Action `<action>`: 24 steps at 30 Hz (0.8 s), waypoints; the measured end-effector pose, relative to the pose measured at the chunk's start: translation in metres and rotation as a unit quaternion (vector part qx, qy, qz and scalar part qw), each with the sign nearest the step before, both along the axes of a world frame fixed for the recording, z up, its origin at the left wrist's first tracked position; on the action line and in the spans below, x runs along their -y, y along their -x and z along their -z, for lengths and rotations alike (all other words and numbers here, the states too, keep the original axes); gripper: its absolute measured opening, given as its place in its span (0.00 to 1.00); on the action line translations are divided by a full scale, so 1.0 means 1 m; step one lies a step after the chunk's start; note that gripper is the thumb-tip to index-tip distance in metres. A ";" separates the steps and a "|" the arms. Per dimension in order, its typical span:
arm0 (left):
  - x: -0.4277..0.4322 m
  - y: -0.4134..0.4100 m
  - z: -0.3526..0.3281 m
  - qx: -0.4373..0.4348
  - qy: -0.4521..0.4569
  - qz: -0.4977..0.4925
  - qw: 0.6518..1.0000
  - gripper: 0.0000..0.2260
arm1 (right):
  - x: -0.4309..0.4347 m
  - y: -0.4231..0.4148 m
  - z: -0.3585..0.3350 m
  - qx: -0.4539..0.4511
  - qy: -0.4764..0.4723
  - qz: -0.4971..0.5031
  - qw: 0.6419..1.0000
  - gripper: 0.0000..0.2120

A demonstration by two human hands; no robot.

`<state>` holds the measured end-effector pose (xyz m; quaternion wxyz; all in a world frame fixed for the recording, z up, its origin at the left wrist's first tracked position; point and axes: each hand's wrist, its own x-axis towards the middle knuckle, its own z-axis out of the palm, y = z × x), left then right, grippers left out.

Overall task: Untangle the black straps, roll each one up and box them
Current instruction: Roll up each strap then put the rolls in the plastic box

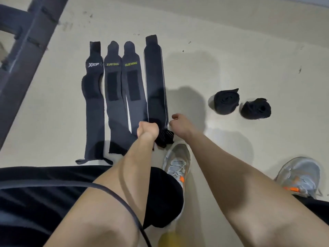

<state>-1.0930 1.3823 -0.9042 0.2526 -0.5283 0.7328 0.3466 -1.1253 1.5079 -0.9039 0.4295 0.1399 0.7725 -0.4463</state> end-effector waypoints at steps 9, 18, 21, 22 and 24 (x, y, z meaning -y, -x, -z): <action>0.002 0.004 0.010 -0.014 -0.042 -0.133 0.990 0.20 | 0.023 0.001 0.022 0.026 -0.033 0.051 0.998 0.10; -0.012 0.026 -0.071 -0.165 -0.139 -0.138 0.967 0.13 | -0.006 0.033 -0.051 0.004 0.122 0.194 0.973 0.25; -0.018 0.037 -0.115 -0.217 -0.158 -0.094 0.959 0.11 | -0.018 0.044 -0.097 -0.035 0.162 0.198 0.966 0.17; -0.020 0.041 -0.129 -0.229 -0.165 -0.080 0.956 0.10 | -0.023 0.045 -0.114 -0.050 0.166 0.189 0.967 0.14; -0.023 0.048 -0.162 -0.250 -0.181 -0.047 0.950 0.08 | -0.032 0.045 -0.150 -0.097 0.154 0.146 0.972 0.08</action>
